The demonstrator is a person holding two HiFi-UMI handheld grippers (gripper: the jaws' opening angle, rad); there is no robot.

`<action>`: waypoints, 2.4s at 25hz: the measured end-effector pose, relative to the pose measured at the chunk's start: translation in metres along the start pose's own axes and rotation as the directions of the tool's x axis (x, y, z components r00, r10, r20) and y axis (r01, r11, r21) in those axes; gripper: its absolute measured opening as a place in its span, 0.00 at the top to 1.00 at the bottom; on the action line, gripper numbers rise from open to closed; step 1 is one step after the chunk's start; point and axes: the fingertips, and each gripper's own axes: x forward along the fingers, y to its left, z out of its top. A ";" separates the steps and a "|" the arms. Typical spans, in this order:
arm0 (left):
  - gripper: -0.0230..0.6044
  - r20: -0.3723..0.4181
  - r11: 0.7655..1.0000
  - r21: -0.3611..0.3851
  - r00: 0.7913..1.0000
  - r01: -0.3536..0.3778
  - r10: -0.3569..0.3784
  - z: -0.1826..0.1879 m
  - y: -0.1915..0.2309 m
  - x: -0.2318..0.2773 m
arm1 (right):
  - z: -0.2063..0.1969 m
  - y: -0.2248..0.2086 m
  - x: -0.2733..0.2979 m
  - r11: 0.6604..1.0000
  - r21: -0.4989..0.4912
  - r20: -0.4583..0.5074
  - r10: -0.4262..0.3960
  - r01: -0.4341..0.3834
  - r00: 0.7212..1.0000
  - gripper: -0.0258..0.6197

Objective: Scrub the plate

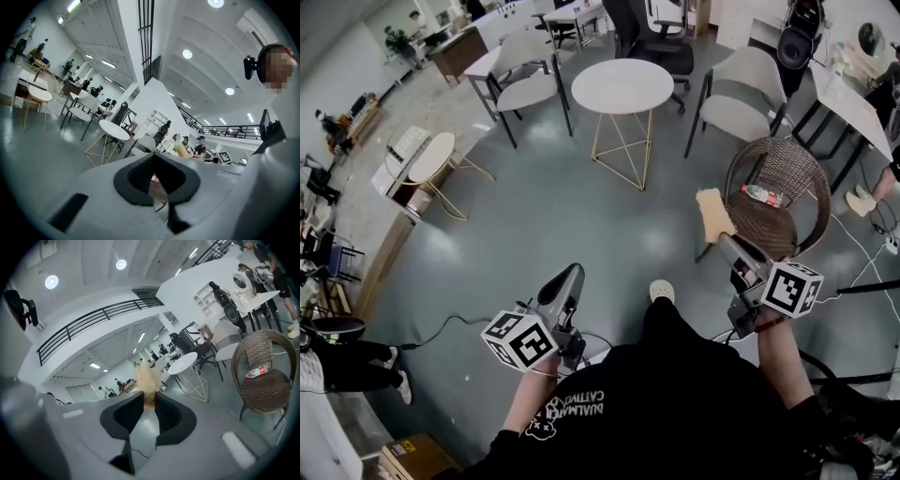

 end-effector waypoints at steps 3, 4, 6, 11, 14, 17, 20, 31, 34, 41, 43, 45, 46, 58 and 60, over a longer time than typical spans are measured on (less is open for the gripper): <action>0.96 0.007 1.000 0.005 1.000 -0.010 0.010 0.010 0.007 0.018 | 0.013 -0.011 0.017 1.000 0.016 -0.001 0.025 -0.024 1.000 0.84; 0.96 0.011 1.000 0.012 1.000 -0.013 0.013 0.016 0.009 0.025 | 0.018 -0.015 0.023 0.999 0.017 -0.005 0.033 -0.033 0.999 0.84; 0.96 0.021 0.999 0.025 0.999 -0.025 0.025 0.028 0.014 0.042 | 0.031 -0.024 0.037 0.999 0.014 -0.019 0.043 -0.043 0.999 0.84; 0.96 0.049 0.999 0.018 0.998 -0.046 0.045 0.056 0.027 0.096 | 0.078 -0.059 0.079 0.998 0.001 -0.055 0.058 -0.058 0.997 0.84; 0.96 0.059 0.998 0.025 0.996 -0.066 0.064 0.073 0.033 0.133 | 0.116 -0.078 0.104 0.996 -0.040 -0.075 0.074 -0.077 0.994 0.84; 0.96 0.083 0.997 0.009 0.993 -0.081 0.080 0.093 0.041 0.169 | 0.154 -0.099 0.130 0.993 -0.076 -0.087 0.080 -0.087 0.993 0.84; 0.96 0.094 0.995 0.013 0.991 -0.099 0.097 0.104 0.052 0.196 | 0.177 -0.118 0.154 0.991 -0.078 -0.090 0.097 -0.104 0.991 0.84; 0.96 0.113 0.993 0.018 0.987 -0.117 0.115 0.128 0.070 0.281 | 0.231 -0.176 0.206 0.988 -0.073 -0.115 0.125 -0.134 0.985 0.84; 0.96 0.119 0.993 0.009 0.986 -0.120 0.118 0.136 0.078 0.300 | 0.243 -0.191 0.220 0.989 -0.068 -0.118 0.125 -0.134 0.985 0.84; 0.96 0.069 0.988 -0.011 0.986 -0.153 0.154 0.139 0.095 0.325 | 0.253 -0.216 0.245 0.994 -0.025 -0.132 0.105 -0.109 0.986 0.84; 0.96 0.055 0.986 -0.013 0.985 -0.164 0.165 0.141 0.105 0.325 | 0.249 -0.218 0.257 0.995 -0.008 -0.138 0.101 -0.103 0.985 0.84; 0.96 0.048 0.986 -0.021 0.985 -0.164 0.165 0.147 0.118 0.325 | 0.245 -0.215 0.270 0.995 -0.003 -0.147 0.097 -0.099 0.984 0.84; 0.96 0.042 0.987 -0.024 0.986 -0.160 0.161 0.151 0.125 0.327 | 0.244 -0.214 0.278 0.996 -0.001 -0.152 0.092 -0.093 0.984 0.84; 0.96 -0.082 0.992 -0.080 0.993 -0.095 0.088 0.201 0.235 0.381 | 0.249 -0.214 0.381 0.999 0.039 -0.172 -0.012 0.019 0.985 0.84; 0.96 -0.092 0.994 -0.073 0.993 -0.086 0.080 0.217 0.257 0.394 | 0.251 -0.215 0.404 0.998 0.046 -0.170 -0.024 0.033 0.985 0.84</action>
